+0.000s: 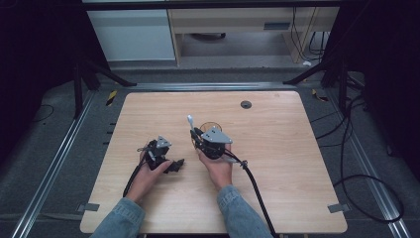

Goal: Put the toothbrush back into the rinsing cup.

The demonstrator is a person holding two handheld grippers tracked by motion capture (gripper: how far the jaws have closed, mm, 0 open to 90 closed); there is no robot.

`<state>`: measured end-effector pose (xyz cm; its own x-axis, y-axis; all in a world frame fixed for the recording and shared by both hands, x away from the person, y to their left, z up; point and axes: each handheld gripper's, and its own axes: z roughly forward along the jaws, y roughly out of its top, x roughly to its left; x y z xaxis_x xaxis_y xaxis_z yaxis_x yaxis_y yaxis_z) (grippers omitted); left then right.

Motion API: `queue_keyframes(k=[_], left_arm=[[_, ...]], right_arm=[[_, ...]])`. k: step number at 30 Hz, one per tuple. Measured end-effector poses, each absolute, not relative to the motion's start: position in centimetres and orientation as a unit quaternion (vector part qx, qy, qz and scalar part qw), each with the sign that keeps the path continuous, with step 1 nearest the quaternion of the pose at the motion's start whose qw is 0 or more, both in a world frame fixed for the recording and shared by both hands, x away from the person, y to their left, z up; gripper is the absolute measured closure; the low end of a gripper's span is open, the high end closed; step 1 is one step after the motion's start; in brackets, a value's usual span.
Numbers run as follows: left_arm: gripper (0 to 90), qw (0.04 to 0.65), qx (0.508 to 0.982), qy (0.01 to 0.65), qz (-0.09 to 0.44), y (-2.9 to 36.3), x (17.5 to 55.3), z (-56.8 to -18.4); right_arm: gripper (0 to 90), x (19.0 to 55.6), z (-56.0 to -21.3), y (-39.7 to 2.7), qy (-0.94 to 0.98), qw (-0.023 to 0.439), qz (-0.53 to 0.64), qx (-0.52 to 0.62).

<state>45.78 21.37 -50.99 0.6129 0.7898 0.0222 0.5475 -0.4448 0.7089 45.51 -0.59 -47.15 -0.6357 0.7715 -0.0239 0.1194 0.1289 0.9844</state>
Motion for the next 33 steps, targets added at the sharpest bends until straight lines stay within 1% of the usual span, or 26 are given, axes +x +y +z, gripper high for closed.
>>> queue_keyframes(k=[7,10,22,29,33], left_arm=[[0.0,0.340,0.831,0.402,0.178,21.4,45.8,-51.0],[0.0,0.340,0.831,0.402,0.178,21.4,45.8,-51.0],[0.0,0.341,0.831,0.402,0.178,21.4,45.8,-51.0],[0.0,0.341,0.831,0.402,0.178,21.4,45.8,-51.0],[0.0,0.341,0.831,0.402,0.178,21.4,45.8,-51.0]], right_arm=[[76.0,45.5,-47.1,-0.5,0.697,0.278,0.577,0.322],[73.1,45.5,-46.9,-0.5,0.696,0.280,0.577,0.324],[68.2,45.2,-45.7,-0.6,0.703,0.289,0.569,0.315],[62.3,45.0,-45.2,-1.1,0.712,0.287,0.555,0.322],[54.1,44.8,-44.5,-1.6,0.718,0.286,0.540,0.334]])
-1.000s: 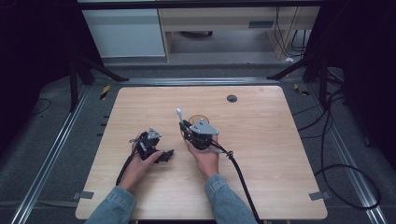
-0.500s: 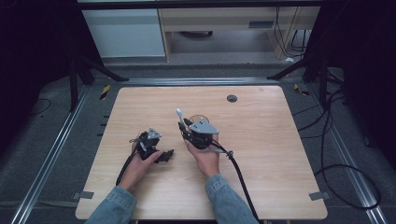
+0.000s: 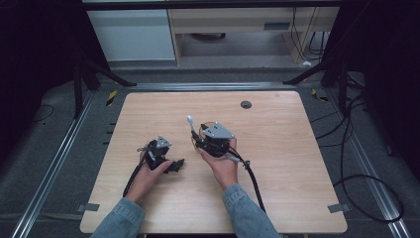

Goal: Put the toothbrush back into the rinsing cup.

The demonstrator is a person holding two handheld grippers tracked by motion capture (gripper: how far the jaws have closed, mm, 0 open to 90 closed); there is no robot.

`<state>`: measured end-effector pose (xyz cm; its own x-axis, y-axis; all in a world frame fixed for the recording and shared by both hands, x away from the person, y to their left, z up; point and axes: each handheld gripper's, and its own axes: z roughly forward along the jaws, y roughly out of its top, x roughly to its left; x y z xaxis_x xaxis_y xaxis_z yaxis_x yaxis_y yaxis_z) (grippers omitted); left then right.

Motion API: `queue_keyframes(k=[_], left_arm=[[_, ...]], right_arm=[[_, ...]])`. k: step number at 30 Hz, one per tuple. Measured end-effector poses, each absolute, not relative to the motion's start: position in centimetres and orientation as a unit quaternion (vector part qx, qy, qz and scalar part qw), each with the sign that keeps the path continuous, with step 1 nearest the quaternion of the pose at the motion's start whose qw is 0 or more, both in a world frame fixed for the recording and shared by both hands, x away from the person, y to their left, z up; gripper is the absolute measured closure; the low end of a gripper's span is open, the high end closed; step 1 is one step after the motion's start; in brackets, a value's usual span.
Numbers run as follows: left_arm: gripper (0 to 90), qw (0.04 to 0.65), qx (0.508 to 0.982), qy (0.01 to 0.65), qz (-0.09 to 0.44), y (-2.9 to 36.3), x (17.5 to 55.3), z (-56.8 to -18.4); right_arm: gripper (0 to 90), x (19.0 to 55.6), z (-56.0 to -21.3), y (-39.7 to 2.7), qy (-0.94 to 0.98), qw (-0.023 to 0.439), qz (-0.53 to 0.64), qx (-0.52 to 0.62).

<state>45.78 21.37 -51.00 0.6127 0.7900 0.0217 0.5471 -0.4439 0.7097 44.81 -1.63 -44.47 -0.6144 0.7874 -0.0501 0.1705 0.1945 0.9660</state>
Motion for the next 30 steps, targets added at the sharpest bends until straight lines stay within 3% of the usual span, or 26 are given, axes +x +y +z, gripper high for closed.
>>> queue_keyframes(k=[14,30], left_arm=[[0.0,0.341,0.831,0.402,0.178,21.4,45.8,-51.0],[0.0,0.341,0.831,0.402,0.178,21.4,45.8,-51.0]], right_arm=[[34.5,44.7,-43.1,-3.4,0.730,0.286,0.505,0.360],[12.4,45.3,-42.1,-7.4,0.745,0.243,0.465,0.413]])
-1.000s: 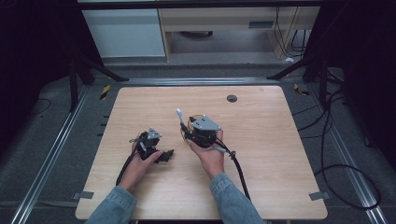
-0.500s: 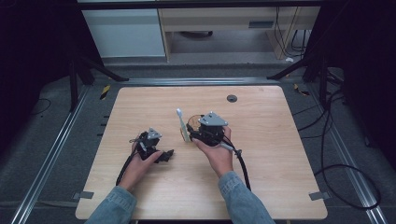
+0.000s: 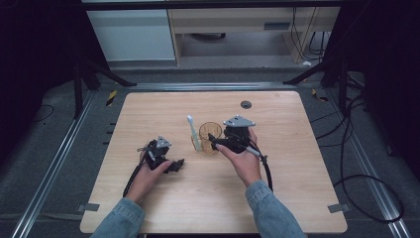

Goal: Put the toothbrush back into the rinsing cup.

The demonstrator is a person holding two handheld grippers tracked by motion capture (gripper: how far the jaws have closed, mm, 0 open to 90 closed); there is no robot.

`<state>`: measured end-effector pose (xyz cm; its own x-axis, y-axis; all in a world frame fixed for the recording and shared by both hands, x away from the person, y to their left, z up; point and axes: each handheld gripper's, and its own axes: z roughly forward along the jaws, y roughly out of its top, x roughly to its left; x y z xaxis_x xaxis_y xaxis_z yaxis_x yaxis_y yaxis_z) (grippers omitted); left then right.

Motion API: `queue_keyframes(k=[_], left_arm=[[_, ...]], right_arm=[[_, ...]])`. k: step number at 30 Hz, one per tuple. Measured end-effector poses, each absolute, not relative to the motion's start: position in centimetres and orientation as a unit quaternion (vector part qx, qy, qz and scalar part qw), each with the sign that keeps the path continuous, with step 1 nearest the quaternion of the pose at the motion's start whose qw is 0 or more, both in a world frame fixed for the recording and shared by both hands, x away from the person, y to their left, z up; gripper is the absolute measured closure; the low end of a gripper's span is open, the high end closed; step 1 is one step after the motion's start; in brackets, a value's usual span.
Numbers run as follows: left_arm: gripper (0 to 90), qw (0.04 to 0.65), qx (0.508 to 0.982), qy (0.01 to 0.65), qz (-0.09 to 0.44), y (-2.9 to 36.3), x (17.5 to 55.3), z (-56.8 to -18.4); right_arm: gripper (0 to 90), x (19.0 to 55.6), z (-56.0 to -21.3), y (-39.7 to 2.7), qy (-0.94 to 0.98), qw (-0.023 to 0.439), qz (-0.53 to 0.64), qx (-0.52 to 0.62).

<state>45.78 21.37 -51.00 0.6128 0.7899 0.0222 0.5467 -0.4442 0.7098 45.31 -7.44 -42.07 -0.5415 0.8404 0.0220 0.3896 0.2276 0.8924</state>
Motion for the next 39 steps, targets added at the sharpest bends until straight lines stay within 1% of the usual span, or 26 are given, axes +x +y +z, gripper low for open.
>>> queue_keyframes(k=[2,4,12,23,33,39], left_arm=[[0.0,0.341,0.831,0.402,0.178,21.4,45.8,-51.0],[0.0,0.341,0.831,0.402,0.178,21.4,45.8,-51.0],[0.0,0.341,0.831,0.403,0.178,21.4,45.8,-51.0],[0.0,0.341,0.831,0.403,0.179,21.4,45.8,-51.0],[0.0,0.341,0.830,0.403,0.178,21.4,45.8,-51.0],[0.0,0.341,0.831,0.403,0.178,21.4,45.8,-51.0]], right_arm=[[11.4,45.3,-42.0,-7.8,0.746,0.243,0.461,0.414],[9.3,45.3,-41.9,-9.2,0.748,0.244,0.453,0.419],[7.4,45.0,-41.6,-12.1,0.749,0.245,0.441,0.429],[7.8,44.1,-41.4,-16.3,0.753,0.263,0.409,0.442],[9.3,43.5,-41.5,-18.6,0.755,0.268,0.391,0.454],[10.0,43.0,-42.2,-20.0,0.758,0.269,0.373,0.463]])
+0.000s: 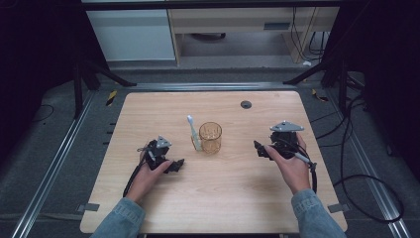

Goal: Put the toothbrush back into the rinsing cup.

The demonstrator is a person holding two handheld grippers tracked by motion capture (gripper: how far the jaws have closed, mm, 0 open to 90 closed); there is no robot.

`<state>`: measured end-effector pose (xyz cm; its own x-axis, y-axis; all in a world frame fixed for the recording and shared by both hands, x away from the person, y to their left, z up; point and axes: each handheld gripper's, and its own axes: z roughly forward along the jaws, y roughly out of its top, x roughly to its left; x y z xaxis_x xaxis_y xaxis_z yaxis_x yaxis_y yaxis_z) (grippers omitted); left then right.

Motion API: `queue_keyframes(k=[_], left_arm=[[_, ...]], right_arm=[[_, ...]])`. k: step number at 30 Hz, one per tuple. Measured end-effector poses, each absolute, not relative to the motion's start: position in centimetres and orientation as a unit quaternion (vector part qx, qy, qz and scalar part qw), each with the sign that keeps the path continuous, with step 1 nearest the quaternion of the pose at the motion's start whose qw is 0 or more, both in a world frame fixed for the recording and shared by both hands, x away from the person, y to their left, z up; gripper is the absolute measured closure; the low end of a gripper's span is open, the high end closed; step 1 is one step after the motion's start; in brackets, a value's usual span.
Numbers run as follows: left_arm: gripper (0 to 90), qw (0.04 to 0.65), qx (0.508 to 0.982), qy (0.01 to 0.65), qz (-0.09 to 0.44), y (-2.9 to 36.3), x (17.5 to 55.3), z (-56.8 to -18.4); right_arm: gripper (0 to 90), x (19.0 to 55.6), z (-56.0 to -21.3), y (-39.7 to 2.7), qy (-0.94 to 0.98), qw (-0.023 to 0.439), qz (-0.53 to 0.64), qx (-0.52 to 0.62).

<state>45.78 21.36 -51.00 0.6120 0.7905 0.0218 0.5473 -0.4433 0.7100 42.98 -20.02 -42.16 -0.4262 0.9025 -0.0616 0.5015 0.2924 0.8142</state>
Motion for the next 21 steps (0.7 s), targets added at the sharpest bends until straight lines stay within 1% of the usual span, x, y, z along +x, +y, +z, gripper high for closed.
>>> queue_keyframes(k=[11,21], left_arm=[[0.0,0.341,0.831,0.403,0.178,21.4,45.8,-51.0],[0.0,0.341,0.831,0.403,0.178,21.4,45.8,-51.0]], right_arm=[[11.8,42.5,-43.6,-21.4,0.762,0.261,0.356,0.475],[12.3,42.7,-46.5,-22.1,0.766,0.235,0.342,0.492]])
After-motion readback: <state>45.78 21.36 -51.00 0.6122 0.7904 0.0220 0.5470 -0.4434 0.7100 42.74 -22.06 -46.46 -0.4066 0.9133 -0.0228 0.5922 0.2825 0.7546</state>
